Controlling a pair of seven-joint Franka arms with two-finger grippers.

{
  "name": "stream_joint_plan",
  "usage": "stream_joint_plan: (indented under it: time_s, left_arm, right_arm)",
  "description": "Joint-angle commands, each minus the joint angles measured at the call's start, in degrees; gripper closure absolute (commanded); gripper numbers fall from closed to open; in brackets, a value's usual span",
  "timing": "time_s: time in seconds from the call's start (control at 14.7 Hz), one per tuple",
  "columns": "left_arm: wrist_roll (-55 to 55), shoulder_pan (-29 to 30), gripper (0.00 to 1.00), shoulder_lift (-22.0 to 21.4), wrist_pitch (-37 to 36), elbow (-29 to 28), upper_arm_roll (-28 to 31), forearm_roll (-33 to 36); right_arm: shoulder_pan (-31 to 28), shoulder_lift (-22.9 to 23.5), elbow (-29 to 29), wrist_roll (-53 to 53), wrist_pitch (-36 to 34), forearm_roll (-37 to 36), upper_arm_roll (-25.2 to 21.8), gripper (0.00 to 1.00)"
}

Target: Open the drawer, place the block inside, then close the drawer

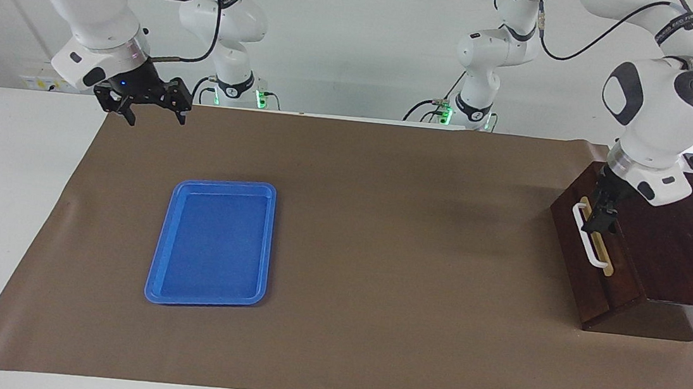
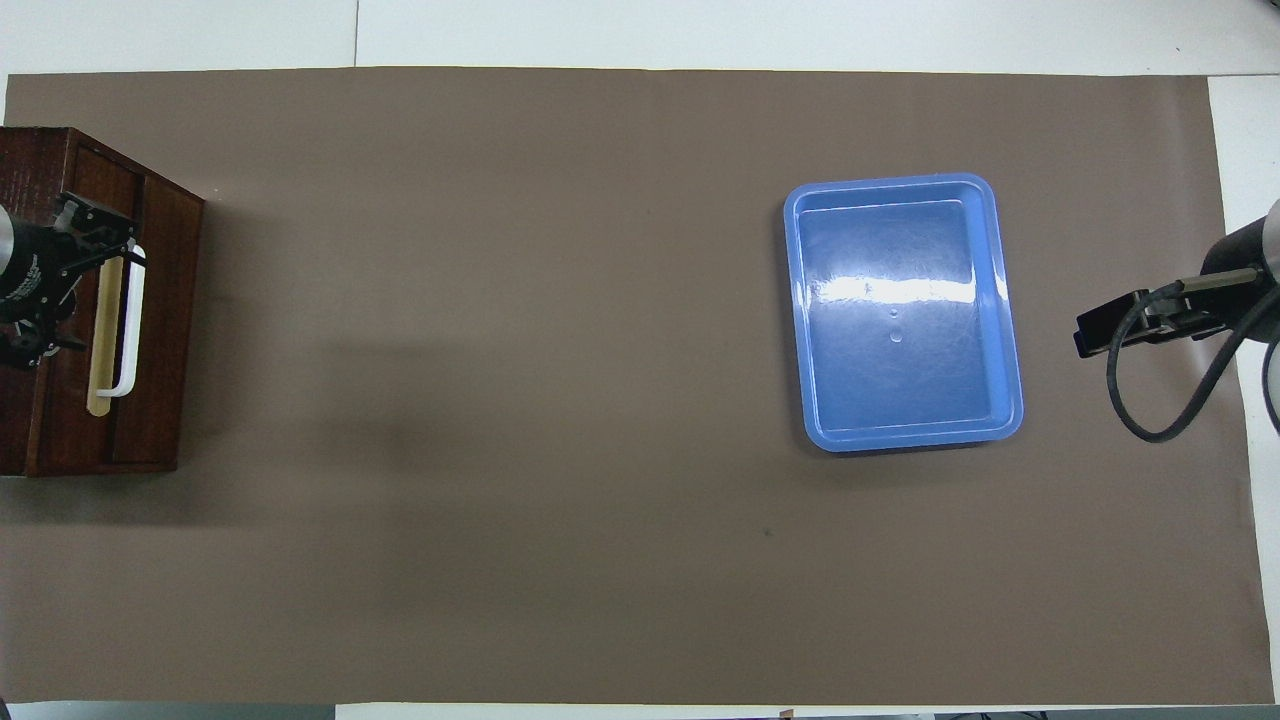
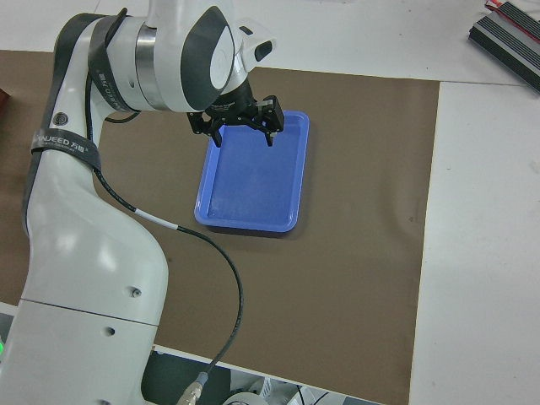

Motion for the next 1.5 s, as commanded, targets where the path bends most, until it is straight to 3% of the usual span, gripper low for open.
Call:
stream_joint_plan:
  time_s: [0.0,0.2,0.41,0.75,0.88,1.43]
  left_arm:
    - [11.01,-1.71,0.00,-1.71,-8.55,3.00,0.33,-2.32]
    - [26.73,-3.91,0.00,-2.06,-13.41,4.50,0.50,-2.58]
    - [30.45,-4.09,0.00,-5.13,-14.82,2.84,0.15,-2.76]
    - [39.84,-5.50,0.00,-1.28,-16.66,7.48,0.50,-6.18]
    - [41.53,-5.50,0.00,-0.13,-17.99,10.04,0.59,-6.19]
    - [42.42,-5.58,0.00,-0.39,-17.90,10.13,1.03,-5.66]
  right_arm:
    - [-0.71,-0.42,-0.07,-0.03,-0.26,0.39,0.66,0.00]
    - [-0.80,-0.42,0.02,-0.11,-0.35,0.39,0.57,0.00]
    - [-0.80,-0.42,0.02,-0.20,-0.35,0.39,0.66,0.00]
    - [-0.80,-0.50,0.02,-0.03,-0.35,0.39,0.57,0.00]
    - [-0.80,-0.50,0.02,-0.03,-0.35,0.39,0.57,0.00]
    - [-0.89,-0.59,0.02,0.15,-0.44,0.39,0.57,0.00]
